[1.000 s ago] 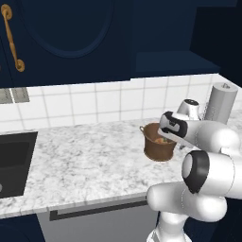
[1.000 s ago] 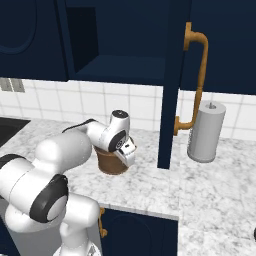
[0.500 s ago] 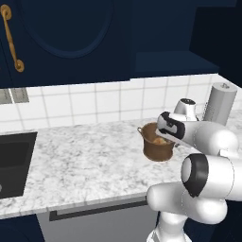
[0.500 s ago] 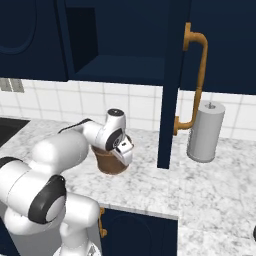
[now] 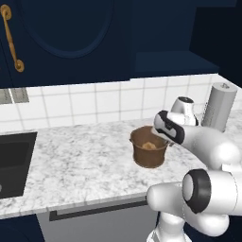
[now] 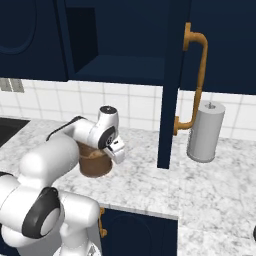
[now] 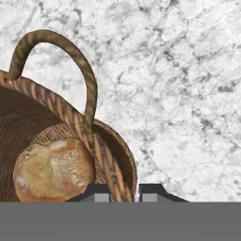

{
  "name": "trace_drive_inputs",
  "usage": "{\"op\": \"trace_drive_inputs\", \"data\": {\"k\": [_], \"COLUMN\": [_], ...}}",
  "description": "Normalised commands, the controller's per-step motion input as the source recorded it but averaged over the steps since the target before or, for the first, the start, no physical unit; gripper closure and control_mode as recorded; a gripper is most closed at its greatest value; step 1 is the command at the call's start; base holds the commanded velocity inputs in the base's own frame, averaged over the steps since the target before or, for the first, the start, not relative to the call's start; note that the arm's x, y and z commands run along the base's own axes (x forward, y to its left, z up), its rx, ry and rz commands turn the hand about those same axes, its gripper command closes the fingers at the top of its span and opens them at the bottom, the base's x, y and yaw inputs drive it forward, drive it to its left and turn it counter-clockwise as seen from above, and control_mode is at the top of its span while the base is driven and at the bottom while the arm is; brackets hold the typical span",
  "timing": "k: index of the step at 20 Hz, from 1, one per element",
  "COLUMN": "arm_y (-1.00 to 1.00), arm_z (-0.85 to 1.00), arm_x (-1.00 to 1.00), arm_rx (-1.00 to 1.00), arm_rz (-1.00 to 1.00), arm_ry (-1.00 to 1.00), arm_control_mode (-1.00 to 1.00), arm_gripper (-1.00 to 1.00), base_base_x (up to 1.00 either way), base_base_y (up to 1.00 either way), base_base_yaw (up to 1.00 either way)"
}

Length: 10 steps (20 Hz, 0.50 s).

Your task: Open the cabinet, pick up the bread from the cabinet and place it in the basket. Then move the basket to the dining counter.

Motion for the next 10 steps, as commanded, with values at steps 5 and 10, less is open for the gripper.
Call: {"op": "trace_drive_inputs", "data": {"k": [5,10], "arm_y": [0.47,0.22], "arm_z": [0.12,0.66], "arm_x": [0.0,-0.09], "arm_rx": [0.12,-0.01], "arm_rz": [-0.15,-0.11], "arm_ry": [0.01,0.06], "arm_control_mode": [-1.0,-1.0], "arm_gripper": [1.0,1.0], "base_base_x": [0.0,0.0], "base_base_y": [0.0,0.0], "base_base_yaw": [0.0,0.0]}}
